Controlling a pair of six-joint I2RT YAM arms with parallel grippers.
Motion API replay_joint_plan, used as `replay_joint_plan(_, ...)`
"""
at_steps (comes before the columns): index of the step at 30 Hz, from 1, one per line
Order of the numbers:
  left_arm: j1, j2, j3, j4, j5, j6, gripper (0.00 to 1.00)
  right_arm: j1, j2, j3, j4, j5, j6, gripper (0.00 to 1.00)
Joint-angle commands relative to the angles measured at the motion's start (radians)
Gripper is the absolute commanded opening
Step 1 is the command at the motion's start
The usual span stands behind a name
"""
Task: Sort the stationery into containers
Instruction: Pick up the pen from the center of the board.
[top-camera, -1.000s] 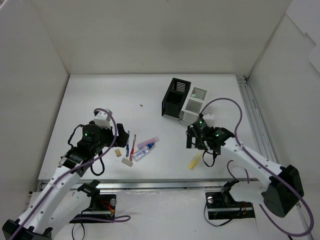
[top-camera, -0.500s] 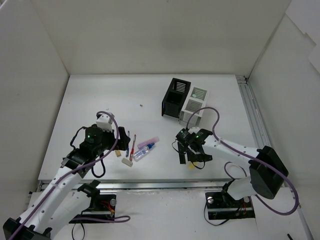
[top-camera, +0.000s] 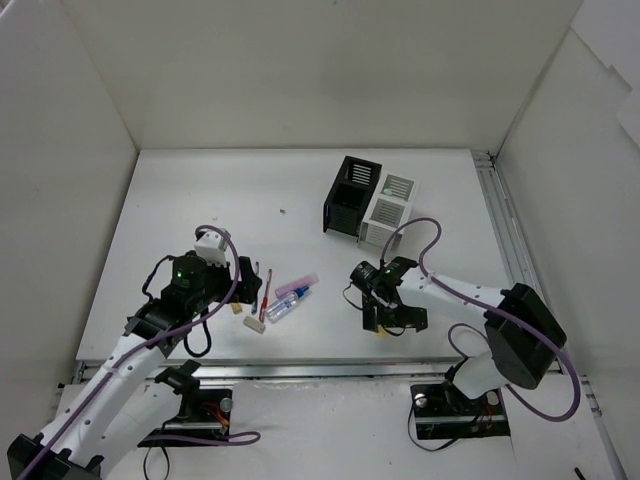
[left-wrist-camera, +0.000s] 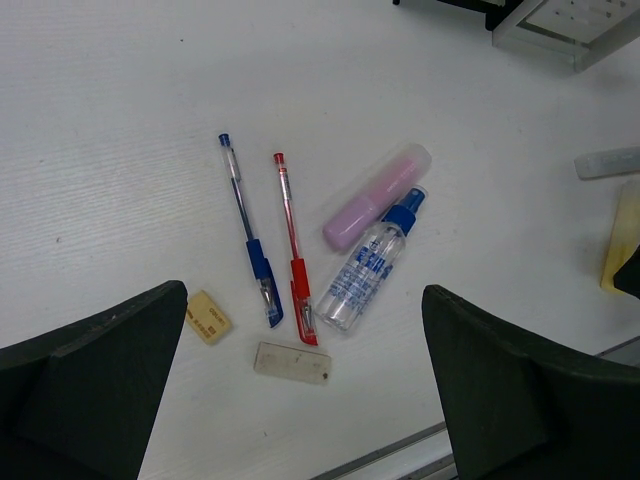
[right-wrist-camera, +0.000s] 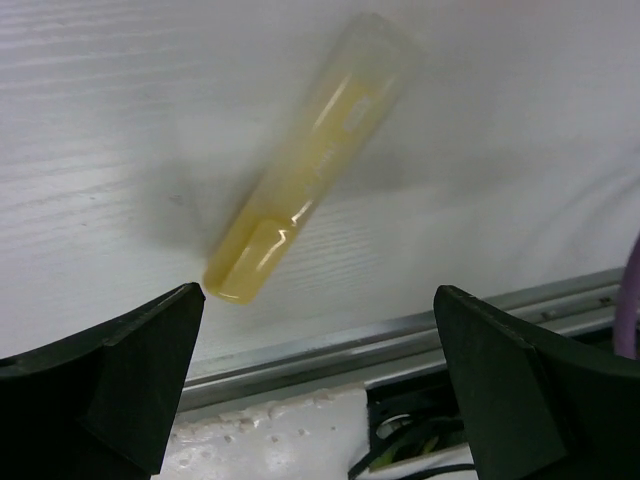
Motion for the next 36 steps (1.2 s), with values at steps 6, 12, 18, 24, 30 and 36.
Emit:
replay_joint_plan(6, -0.006, -0.001, 0.020, 0.058, -0.016, -0.002, 1.00, -0.086, 0.037, -0.080, 0.236, -0.093, 0.003, 0.97)
replay_joint_plan(12, -0.006, -0.009, 0.023, 0.043, -0.033, -0.005, 1.00, -0.115, 0.083, -0.076, 0.294, -0.074, 0.018, 0.76)
replay_joint_plan(18, -0.006, -0.019, 0.023, 0.046, -0.033, -0.007, 1.00, -0.112, 0.016, -0.097, 0.296, -0.135, 0.003, 0.37)
replay_joint_plan(24, -0.006, 0.017, 0.026, 0.083, 0.012, -0.002, 1.00, 0.001, -0.038, -0.071, 0.305, -0.119, -0.114, 0.18)
replay_joint_plan(30, -0.006, 0.062, 0.046, 0.109, 0.090, 0.009, 1.00, 0.083, -0.004, 0.079, 0.372, -0.200, -0.504, 0.02)
replay_joint_plan(36, -0.006, 0.091, 0.056, 0.253, 0.295, -0.011, 1.00, 0.175, -0.053, 0.122, 0.561, -0.313, -0.784, 0.01)
